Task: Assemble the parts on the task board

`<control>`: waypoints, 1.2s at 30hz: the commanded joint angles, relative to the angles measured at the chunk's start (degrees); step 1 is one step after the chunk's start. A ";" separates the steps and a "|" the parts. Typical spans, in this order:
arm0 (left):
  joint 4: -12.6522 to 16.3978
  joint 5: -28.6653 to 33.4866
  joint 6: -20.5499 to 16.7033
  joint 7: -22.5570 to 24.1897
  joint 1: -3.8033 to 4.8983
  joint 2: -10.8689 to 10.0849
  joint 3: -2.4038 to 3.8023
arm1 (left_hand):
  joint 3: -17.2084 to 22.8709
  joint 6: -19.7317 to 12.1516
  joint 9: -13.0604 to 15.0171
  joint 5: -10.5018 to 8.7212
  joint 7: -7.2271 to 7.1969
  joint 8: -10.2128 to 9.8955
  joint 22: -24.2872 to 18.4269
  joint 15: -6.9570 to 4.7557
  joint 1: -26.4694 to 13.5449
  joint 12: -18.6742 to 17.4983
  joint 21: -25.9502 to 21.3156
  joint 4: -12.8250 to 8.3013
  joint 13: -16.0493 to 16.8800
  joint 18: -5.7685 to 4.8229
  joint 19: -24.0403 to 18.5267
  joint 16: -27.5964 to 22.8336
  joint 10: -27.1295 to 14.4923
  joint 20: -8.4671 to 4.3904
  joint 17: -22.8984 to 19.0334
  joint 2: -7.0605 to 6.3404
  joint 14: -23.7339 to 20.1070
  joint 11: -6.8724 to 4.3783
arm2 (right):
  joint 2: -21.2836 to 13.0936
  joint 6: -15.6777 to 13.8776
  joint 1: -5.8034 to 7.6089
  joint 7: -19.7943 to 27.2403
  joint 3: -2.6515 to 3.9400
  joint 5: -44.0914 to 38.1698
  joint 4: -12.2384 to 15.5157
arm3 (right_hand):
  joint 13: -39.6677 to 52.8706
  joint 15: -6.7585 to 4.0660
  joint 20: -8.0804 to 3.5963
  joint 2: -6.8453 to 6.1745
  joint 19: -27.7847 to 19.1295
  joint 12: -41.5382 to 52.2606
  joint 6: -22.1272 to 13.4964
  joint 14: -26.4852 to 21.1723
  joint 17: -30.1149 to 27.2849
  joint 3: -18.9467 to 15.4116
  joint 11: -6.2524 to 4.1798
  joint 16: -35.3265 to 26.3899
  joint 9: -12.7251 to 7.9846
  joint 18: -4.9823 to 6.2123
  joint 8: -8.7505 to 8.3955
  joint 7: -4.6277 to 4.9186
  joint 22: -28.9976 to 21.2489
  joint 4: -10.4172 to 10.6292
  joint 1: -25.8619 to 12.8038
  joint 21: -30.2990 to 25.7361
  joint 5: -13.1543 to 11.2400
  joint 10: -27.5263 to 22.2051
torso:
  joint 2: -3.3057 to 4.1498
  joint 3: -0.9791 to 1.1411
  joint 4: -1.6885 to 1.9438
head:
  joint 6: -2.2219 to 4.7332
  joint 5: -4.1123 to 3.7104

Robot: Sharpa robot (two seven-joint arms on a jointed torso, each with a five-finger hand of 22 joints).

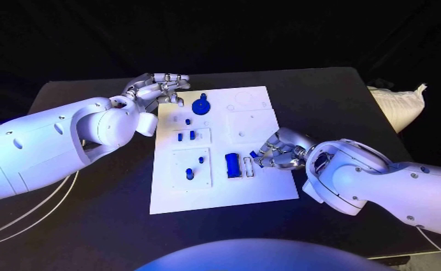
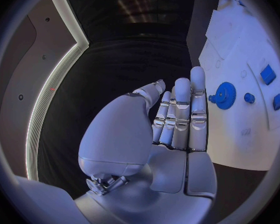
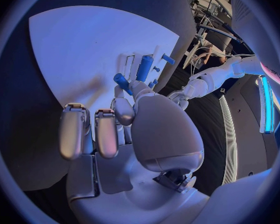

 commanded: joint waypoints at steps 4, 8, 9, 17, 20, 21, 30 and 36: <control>-0.06 -0.22 1.12 0.11 -0.03 0.34 0.04 | 0.06 -0.51 -0.10 0.37 0.81 0.41 -0.02 0.00 0.51 0.19 -0.19 -0.41 -0.11 1.12 -0.22 0.39 -0.33 0.32 -0.11 0.03 -0.59 0.07 | 1.48 2.68 -0.20 -2.60 -0.04 0.91 -0.61 | 0.09 0.20 0.10 0.00 0.13 -0.05 0.52 4.07 5.10 0.11 0.12 0.32 0.17 -0.91 0.15 -0.18 0.02 0.36 -0.67 0.30 0.52 0.09 | 0.06 0.00 0.03 | 0.00 -0.01; -0.08 -0.22 1.20 0.04 -0.02 0.39 0.04 | 0.06 -0.51 -0.10 0.37 0.81 0.41 -0.02 0.00 0.51 0.19 -0.19 -0.41 -0.11 1.12 -0.22 0.39 -0.33 0.32 -0.11 0.03 -0.59 0.07 | 2.10 2.79 -0.25 -3.14 -0.05 0.19 -0.82 | 0.07 0.18 0.09 0.03 0.12 -0.07 0.64 4.07 5.09 0.13 0.09 0.32 0.23 -0.90 0.22 -0.22 0.01 0.39 -0.74 0.29 0.59 0.08 | 0.04 0.00 -0.03 | 0.04 0.01; -0.09 -0.22 1.29 -0.04 -0.02 0.40 0.04 | 0.06 -0.51 -0.10 0.37 0.81 0.41 -0.02 0.00 0.51 0.19 -0.19 -0.41 -0.11 1.12 -0.22 0.39 -0.33 0.32 -0.11 0.03 -0.59 0.07 | 2.30 2.93 -0.27 -3.32 -0.05 -0.06 -0.91 | 0.08 0.17 0.08 0.05 0.12 -0.07 0.70 4.08 5.12 0.13 0.07 0.34 0.25 -0.90 0.25 -0.24 0.01 0.41 -0.77 0.29 0.60 0.09 | 0.02 0.01 -0.01 | -0.04 -0.02; -0.09 -0.22 1.67 -0.47 -0.02 0.34 0.04 | 0.05 -0.57 -0.12 0.35 0.83 0.45 -0.02 0.02 0.44 0.21 -0.18 -0.40 -0.13 1.11 -0.24 0.40 -0.40 0.33 -0.13 -0.01 -0.61 0.10 | 2.80 4.71 -0.30 -3.93 -0.05 -1.31 -1.28 | 0.04 -0.04 -0.06 0.32 0.16 -0.14 1.65 4.09 5.18 0.15 -0.22 0.39 0.67 -0.91 0.75 -0.64 0.10 0.78 -1.38 0.33 0.41 0.17 | 0.03 0.06 0.03 | -0.08 0.07; -0.07 -0.22 1.68 -0.50 -0.02 0.32 0.04 | 0.05 -0.57 -0.12 0.35 0.83 0.45 -0.02 0.02 0.44 0.21 -0.18 -0.40 -0.13 1.11 -0.24 0.40 -0.40 0.33 -0.13 -0.01 -0.61 0.10 | 2.88 6.13 -0.30 -4.26 -0.05 -2.33 -1.41 | -0.07 -0.19 -0.18 0.51 0.18 -0.31 2.09 4.08 5.15 0.07 -0.38 0.37 0.92 -0.92 1.02 -0.84 0.14 1.17 -1.99 0.34 0.28 0.19 | 0.04 0.04 -0.02 | -0.11 0.07; -0.06 -0.22 1.64 -0.46 -0.02 0.31 0.04 | 0.05 -0.57 -0.12 0.35 0.83 0.45 -0.02 0.02 0.44 0.21 -0.18 -0.40 -0.13 1.11 -0.24 0.40 -0.40 0.33 -0.13 -0.01 -0.61 0.10 | 2.91 6.53 -0.30 -4.36 -0.05 -2.71 -1.44 | -0.30 -0.21 -0.21 0.57 0.18 -0.61 2.17 4.07 5.10 0.03 -0.42 0.33 0.98 -0.92 1.07 -0.88 0.14 1.30 -2.20 0.34 0.22 0.09 | 0.04 0.03 -0.03 | -0.12 0.07; 0.00 -0.22 1.28 -0.17 -0.02 0.28 0.04 | 0.03 -0.63 -0.12 0.34 0.85 0.49 -0.02 0.04 0.36 0.25 -0.18 -0.37 -0.14 1.10 -0.26 0.41 -0.44 0.34 -0.15 -0.03 -0.62 0.12 | 3.30 8.14 -0.30 -4.69 -0.05 -4.34 -1.64 | -0.60 -0.59 -0.54 0.98 0.25 -1.01 3.36 4.08 5.16 -0.16 -0.88 0.36 1.77 -0.94 1.90 -1.48 0.27 1.97 -3.36 0.39 -0.30 0.25 | 0.05 0.06 0.02 | -0.16 0.04; -0.06 -0.22 1.26 -0.21 -0.02 0.27 0.04 | 0.00 -0.74 -0.14 0.33 0.88 0.56 -0.01 0.08 0.18 0.33 -0.17 -0.28 -0.17 1.08 -0.28 0.43 -0.51 0.37 -0.18 -0.04 -0.64 0.15 | 3.64 7.34 -0.32 -4.61 -0.05 -5.15 -1.52 | 0.17 -0.83 -0.76 1.01 0.44 -0.01 3.95 4.13 5.36 -0.82 -1.15 0.52 2.40 -1.01 2.43 -1.79 0.60 2.67 -4.87 0.54 -0.14 0.96 | 0.07 0.06 0.04 | -0.24 0.09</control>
